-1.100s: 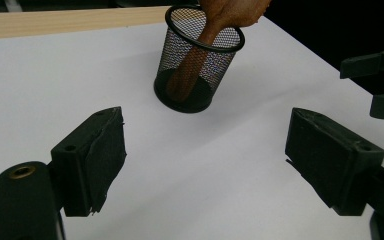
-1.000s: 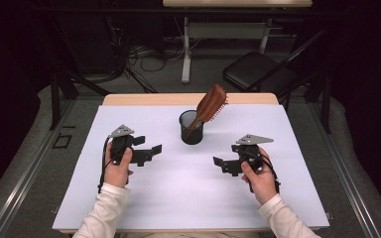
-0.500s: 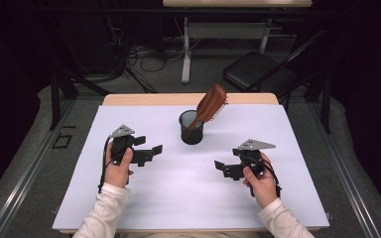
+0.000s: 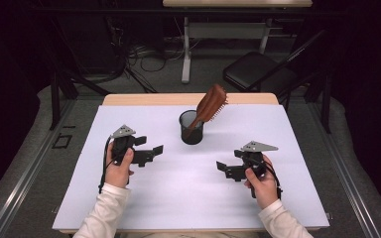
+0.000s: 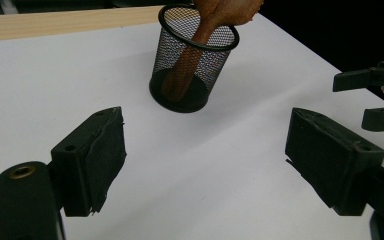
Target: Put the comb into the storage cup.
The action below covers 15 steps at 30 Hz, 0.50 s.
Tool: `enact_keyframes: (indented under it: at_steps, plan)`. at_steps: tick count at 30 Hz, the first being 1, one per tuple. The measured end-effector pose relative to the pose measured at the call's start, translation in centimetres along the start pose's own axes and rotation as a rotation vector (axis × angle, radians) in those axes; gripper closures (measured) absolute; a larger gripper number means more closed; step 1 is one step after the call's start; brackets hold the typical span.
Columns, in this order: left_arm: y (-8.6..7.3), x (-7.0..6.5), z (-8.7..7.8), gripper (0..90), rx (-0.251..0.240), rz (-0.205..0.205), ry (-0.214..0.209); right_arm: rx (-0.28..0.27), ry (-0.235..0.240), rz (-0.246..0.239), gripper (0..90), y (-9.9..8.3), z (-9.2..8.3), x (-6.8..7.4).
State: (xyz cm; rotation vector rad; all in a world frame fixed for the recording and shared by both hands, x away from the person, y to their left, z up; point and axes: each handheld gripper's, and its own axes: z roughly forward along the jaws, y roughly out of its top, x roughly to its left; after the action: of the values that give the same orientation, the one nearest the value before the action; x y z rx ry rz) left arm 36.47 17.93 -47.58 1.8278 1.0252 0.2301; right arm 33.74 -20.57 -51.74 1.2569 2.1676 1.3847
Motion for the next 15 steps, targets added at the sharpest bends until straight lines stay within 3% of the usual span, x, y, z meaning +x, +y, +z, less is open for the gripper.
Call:
enact_keyframes:
  at_steps: [15]
  plan:
    - [-0.01,0.02,0.03,16.5,0.003,0.004,0.002,0.001,-0.011,0.014,12.2,-0.43,0.13,-0.55]
